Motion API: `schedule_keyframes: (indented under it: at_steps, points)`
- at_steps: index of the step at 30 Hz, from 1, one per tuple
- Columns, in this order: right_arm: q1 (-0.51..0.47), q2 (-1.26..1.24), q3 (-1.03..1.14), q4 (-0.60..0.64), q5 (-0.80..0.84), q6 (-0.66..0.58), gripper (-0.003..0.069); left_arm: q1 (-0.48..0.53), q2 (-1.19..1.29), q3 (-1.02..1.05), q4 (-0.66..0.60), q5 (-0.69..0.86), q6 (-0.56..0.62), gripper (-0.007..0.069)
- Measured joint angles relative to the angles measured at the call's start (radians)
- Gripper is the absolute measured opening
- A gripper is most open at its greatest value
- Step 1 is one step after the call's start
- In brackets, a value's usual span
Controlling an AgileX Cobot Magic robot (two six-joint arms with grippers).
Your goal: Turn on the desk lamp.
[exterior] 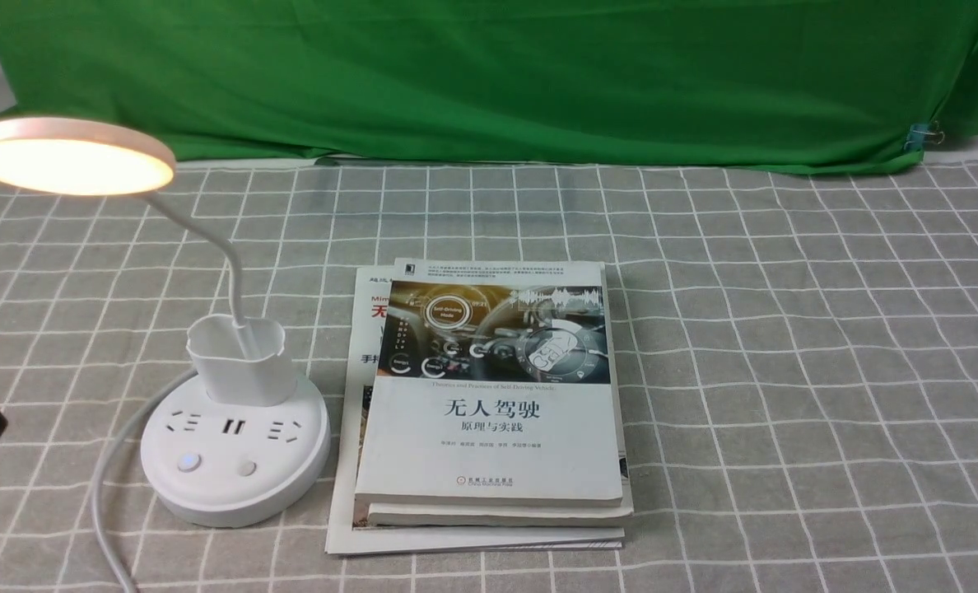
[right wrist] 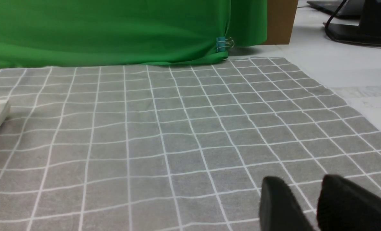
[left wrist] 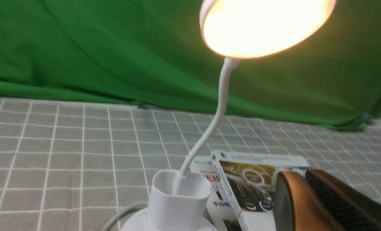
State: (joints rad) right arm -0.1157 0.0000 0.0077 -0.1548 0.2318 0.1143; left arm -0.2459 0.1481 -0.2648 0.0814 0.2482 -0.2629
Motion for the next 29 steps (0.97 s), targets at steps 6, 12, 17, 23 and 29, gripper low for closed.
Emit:
schedule_keyframes:
  at_steps: [6,12,17,23,29]
  points:
    - [0.000,0.000,0.000,0.000,0.000,0.000,0.0245,0.080,-0.135,0.145,-0.018,-0.035,0.000,0.0019]
    - [0.000,0.000,0.000,0.000,0.000,0.000,0.0245,0.086,-0.149,0.268,-0.015,-0.036,0.000,0.0019]
    - [0.000,0.000,0.000,0.000,0.000,0.000,0.0245,0.087,-0.150,0.271,-0.008,-0.024,0.000,0.0019]
    - [0.000,0.000,0.000,0.000,0.000,0.000,0.0245,0.087,-0.150,0.271,-0.006,-0.024,0.002,0.0019]
    - [0.000,0.000,0.000,0.000,0.000,0.000,0.0245,0.087,-0.150,0.271,-0.003,-0.024,0.036,0.0019]
